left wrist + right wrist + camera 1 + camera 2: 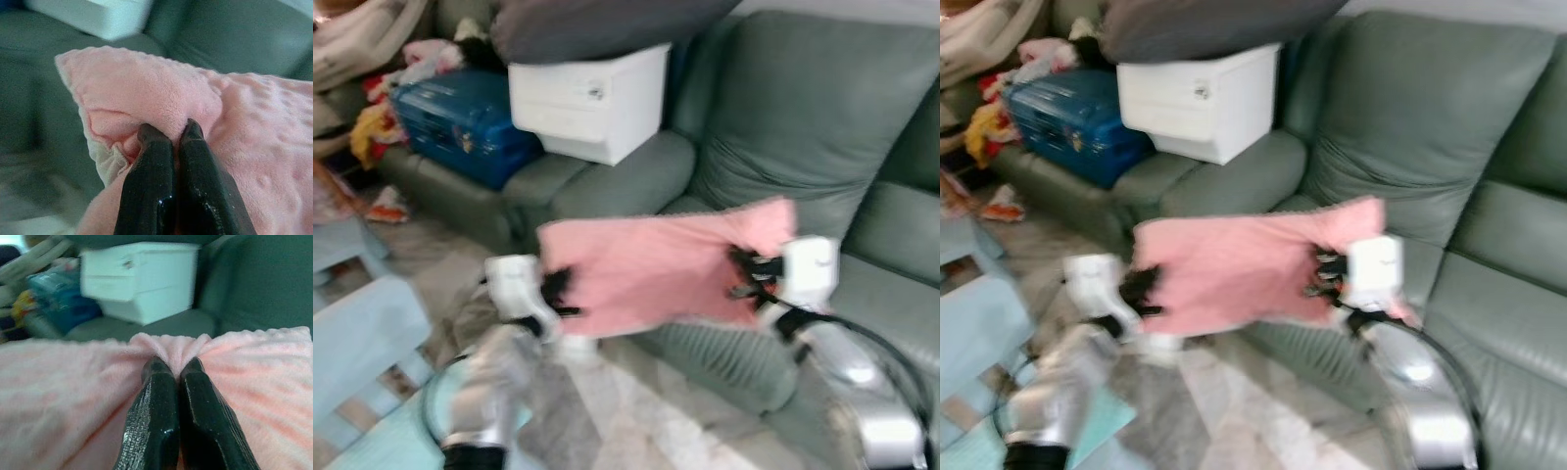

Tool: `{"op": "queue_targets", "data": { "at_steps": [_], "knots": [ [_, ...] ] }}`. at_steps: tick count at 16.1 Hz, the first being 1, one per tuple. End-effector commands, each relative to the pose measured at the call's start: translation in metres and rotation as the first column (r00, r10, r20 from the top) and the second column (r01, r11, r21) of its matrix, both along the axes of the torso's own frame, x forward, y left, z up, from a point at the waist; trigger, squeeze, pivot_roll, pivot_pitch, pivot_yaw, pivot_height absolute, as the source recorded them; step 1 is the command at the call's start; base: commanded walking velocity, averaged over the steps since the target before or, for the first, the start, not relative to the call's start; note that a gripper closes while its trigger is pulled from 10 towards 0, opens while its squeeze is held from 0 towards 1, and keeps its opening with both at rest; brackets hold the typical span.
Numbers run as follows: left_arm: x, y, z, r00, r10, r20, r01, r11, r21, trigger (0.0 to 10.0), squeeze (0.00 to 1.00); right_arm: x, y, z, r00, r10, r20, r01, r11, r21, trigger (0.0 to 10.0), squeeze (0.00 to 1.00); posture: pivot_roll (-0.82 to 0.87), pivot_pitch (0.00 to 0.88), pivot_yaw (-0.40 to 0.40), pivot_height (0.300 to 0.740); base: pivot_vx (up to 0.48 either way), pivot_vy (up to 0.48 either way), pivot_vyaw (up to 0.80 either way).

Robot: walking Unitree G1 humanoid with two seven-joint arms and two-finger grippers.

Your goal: Move the pillow to the sofa

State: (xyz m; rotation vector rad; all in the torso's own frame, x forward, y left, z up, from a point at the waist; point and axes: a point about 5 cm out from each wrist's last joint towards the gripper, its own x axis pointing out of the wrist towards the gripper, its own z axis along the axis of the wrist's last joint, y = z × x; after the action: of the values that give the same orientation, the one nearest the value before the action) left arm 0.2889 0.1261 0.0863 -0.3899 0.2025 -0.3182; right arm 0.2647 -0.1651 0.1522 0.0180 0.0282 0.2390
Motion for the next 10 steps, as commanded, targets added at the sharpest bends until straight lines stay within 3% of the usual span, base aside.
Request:
{"op": "queue_targets", "data": {
  "at_steps": [1, 5, 7, 10],
  "knots": [
    [0.0013, 0.0117, 0.0037, 0.999, 0.029, 0.013, -0.029, 0.999, 0.019, 10.0, 0.0, 0.0007, 0.0096, 0.0082, 0.999, 0.037, 0.038, -0.038, 0.999, 0.013, 10.0, 0.0, -0.24, 0.0, 0.034, 0.74, 0.259, 0.0, -0.77],
    [0.0011, 0.0117, 0.0029, 1.0, 0.028, 0.01, -0.029, 0.999, 0.021, 10.0, 0.0, 0.0004, 0.0099, 0.0083, 0.999, 0.037, 0.039, -0.038, 0.999, 0.014, 10.0, 0.0, -0.24, 0.0, 0.035, 0.74, 0.25, 0.0, -0.78],
    [0.0009, 0.009, -0.0028, 0.999, 0.028, -0.039, -0.027, 0.999, 0.019, 10.0, 0.0, 0.0005, 0.0101, 0.0082, 0.999, 0.038, 0.038, -0.038, 0.999, 0.014, 10.0, 0.0, -0.24, 0.0, 0.034, 0.74, 0.0, 0.0, -0.77],
    [0.0015, 0.0079, -0.0035, 0.999, 0.028, -0.04, -0.026, 0.999, 0.039, 10.0, 0.0, 0.0009, 0.011, 0.0086, 0.998, 0.04, 0.041, -0.041, 0.999, 0.016, 10.0, 0.0, -0.24, 0.0, 0.033, 0.74, 0.0, 0.0, -0.19]
  ]
}}
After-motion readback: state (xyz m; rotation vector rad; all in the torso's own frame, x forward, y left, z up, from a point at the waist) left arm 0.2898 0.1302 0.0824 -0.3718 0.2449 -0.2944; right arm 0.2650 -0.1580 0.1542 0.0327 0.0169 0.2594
